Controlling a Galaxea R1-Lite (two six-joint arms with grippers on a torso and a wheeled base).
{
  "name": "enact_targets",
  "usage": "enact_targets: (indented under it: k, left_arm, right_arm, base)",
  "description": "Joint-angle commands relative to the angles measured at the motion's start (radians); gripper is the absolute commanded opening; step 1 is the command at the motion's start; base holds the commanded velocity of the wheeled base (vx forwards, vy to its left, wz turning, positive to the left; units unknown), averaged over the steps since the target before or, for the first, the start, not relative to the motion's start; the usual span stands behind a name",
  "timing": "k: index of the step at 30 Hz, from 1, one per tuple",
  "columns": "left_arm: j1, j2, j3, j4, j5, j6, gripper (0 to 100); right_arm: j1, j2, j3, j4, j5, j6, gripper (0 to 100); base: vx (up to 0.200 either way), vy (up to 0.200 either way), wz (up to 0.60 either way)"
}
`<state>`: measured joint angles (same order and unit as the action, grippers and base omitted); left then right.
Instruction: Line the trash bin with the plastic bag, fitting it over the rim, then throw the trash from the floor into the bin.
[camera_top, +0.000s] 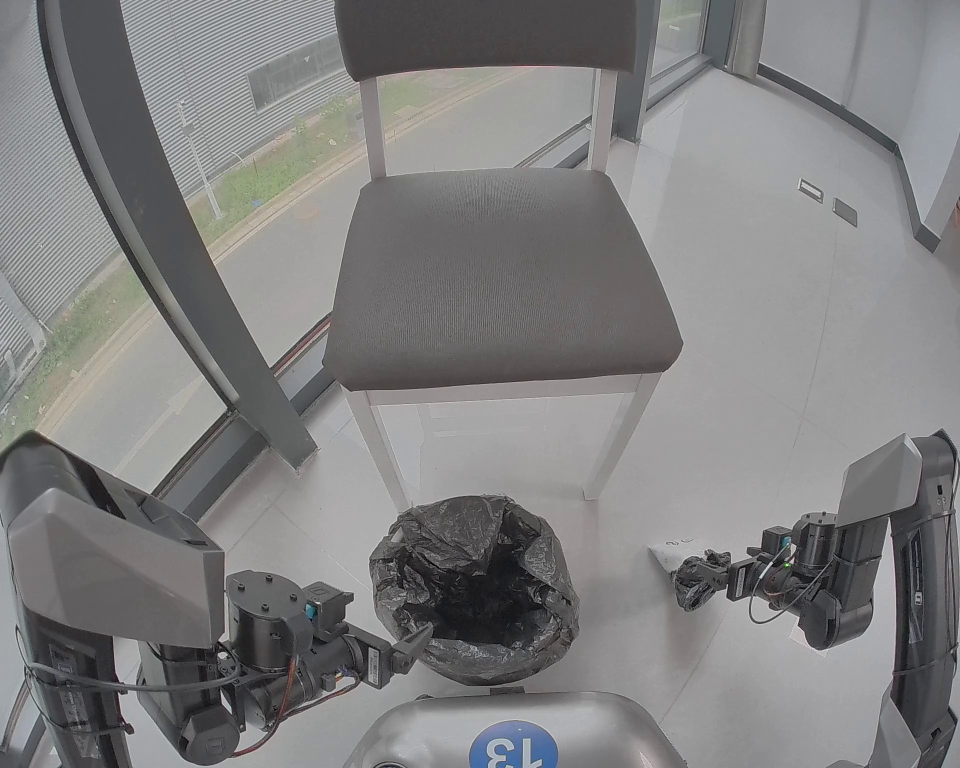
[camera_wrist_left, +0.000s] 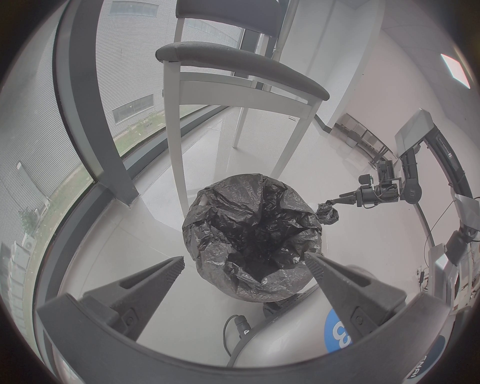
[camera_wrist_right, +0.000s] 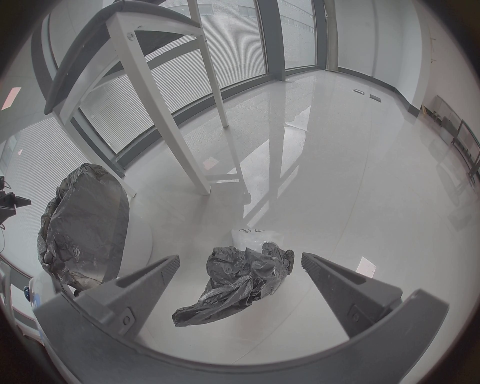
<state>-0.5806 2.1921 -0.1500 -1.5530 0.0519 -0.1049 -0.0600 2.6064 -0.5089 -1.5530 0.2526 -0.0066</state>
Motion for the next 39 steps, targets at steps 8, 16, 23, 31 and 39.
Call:
enact_targets:
  k: [8, 16, 23, 31, 39]
  left_arm:
    - [-0.033, -0.008, 0.001, -0.018, 0.003, 0.002, 100]
    - [-0.031, -0.003, 0.0, -0.018, 0.008, 0.002, 100]
    - [-0.03, -0.006, 0.001, -0.018, 0.008, 0.004, 100]
    - [-0.025, -0.006, 0.001, -0.018, 0.008, 0.002, 100]
    - [-0.038, -0.006, 0.0, -0.018, 0.037, 0.007, 100]
  right_arm:
    - [-0.006, 0.014, -0.003, -0.01, 0.001, 0.0, 100]
    - [-0.009, 0.014, -0.006, -0.012, 0.001, 0.0, 100]
    - [-0.015, 0.017, -0.026, -0.01, -0.001, -0.004, 100]
    - [-0.035, 0.018, -0.063, -0.001, -0.001, -0.01, 100]
    - [-0.037, 0.018, -0.062, -0.004, 0.001, -0.009, 100]
  base:
    - [-0.175, 0.0, 0.0]
    - [-0.15, 0.0, 0.0]
    - [0.0, 0.0, 0.0]
    - [0.0, 0.0, 0.0]
    - [0.0, 0.0, 0.0]
